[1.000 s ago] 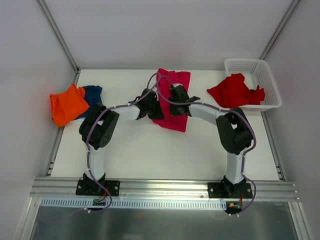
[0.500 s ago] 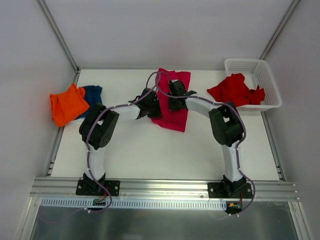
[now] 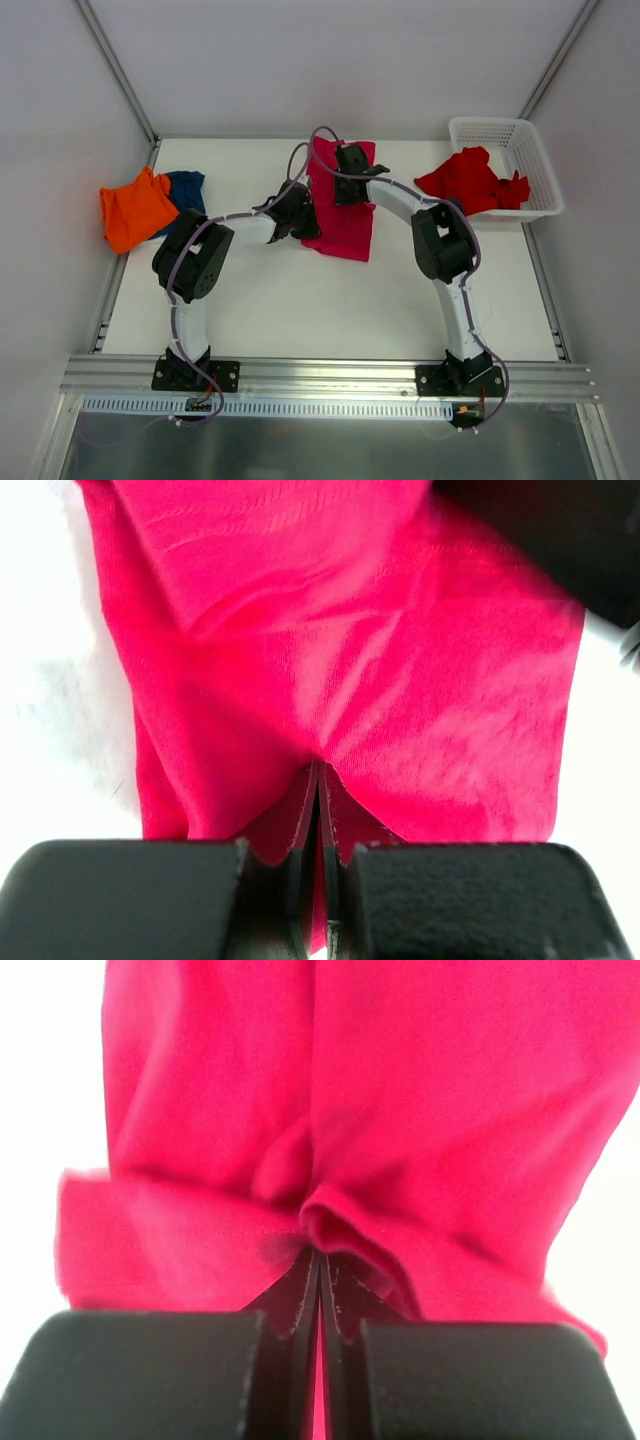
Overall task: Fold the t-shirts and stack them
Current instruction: Fold the tshirt
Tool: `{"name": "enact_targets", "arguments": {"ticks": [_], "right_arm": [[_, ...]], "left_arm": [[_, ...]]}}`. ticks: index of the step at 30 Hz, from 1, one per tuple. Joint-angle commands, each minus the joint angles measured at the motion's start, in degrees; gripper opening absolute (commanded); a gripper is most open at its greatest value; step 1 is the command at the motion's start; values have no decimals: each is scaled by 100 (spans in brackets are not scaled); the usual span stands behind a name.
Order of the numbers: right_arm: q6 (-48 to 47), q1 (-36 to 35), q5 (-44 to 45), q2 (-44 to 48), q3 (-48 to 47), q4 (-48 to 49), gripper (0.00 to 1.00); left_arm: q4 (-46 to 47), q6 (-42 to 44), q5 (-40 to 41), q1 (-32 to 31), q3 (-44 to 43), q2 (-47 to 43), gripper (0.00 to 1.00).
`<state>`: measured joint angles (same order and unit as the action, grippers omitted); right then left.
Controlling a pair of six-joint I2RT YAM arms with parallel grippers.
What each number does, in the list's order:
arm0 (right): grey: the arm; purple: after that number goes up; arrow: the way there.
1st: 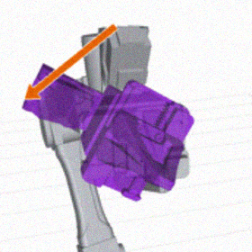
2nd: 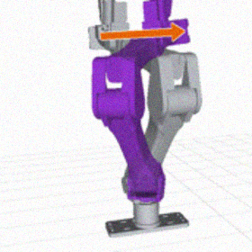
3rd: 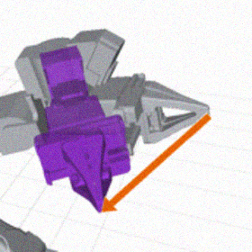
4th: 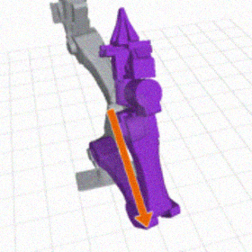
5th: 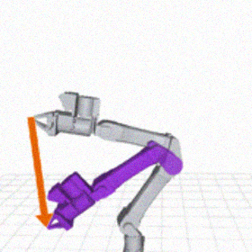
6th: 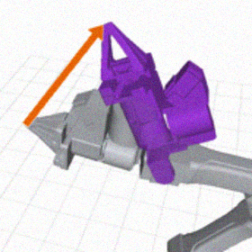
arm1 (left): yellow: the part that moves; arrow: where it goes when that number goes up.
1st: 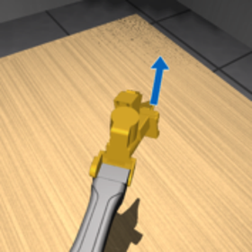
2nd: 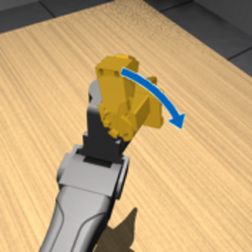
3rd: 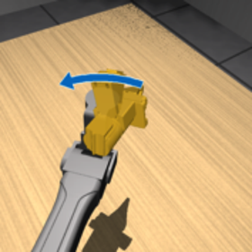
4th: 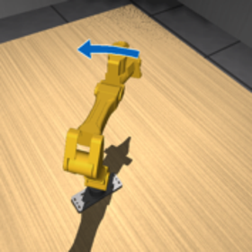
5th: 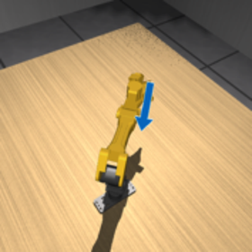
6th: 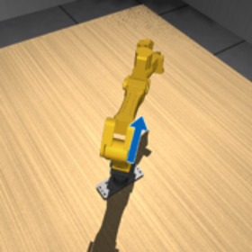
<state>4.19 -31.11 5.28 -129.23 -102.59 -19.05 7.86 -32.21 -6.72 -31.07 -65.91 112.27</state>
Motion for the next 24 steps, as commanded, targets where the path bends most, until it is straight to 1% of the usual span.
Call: {"name": "enact_targets", "arguments": {"ticks": [1, 2, 3, 5, 8, 11, 12, 13, 14, 15, 16, 17, 18, 21, 22, 23, 24], "right_arm": [[-93, 184, 184, -425, -1226, -537, 0], [-137, 219, 228, -558, -1525, -669, 1], [-181, 289, 324, -673, -2067, -905, 0], [-278, 412, 386, -910, -2440, -1013, 1], [-348, 597, 448, -973, -2758, -1004, 0], [-375, 755, 430, -763, -2636, -996, 0], [-375, 765, 404, -466, -2478, -909, 0], [-375, 756, 395, -263, -1972, -803, 0], [-531, 756, 360, -34, -1663, -680, 0], [-568, 756, 203, 194, -1355, -427, 1], [-559, 738, 115, 623, -1065, -337, 0], [-542, 712, 27, 827, -583, -293, 0], [-524, 686, -183, 1160, -396, -310, 0], [-576, 502, -448, 1592, 343, -372, 0], [-594, 370, -449, 1881, 545, -337, 1], [-586, 308, -388, 2014, 964, -206, 0], [-577, 247, -387, 2146, 1160, -135, 0]], "left_arm": [[-425, 92, 154, -31, 306, -240, 0], [-417, 83, 154, -22, 368, -267, 0], [-417, 83, 154, -22, 394, -319, 0], [-408, 83, 171, -31, 482, -381, 0], [-390, 74, 197, -31, 570, -425, 0], [-390, 48, 171, -31, 597, -416, 0], [-382, 39, 162, -22, 606, -416, 0], [-381, 30, 162, -31, 614, -408, 0], [-373, 13, 162, -31, 614, -399, 0], [-373, 13, 136, -22, 606, -399, 0], [-373, 4, 127, -31, 597, -390, 0], [-373, -14, 101, -31, 597, -390, 0], [-355, -22, 92, -22, 597, -381, 0], [-364, -40, 92, -31, 606, -407, 0], [-364, -40, 101, -31, 614, -416, 0], [-364, -49, 118, -31, 623, -425, 0], [-364, -58, 110, -22, 632, -434, 0]]}}
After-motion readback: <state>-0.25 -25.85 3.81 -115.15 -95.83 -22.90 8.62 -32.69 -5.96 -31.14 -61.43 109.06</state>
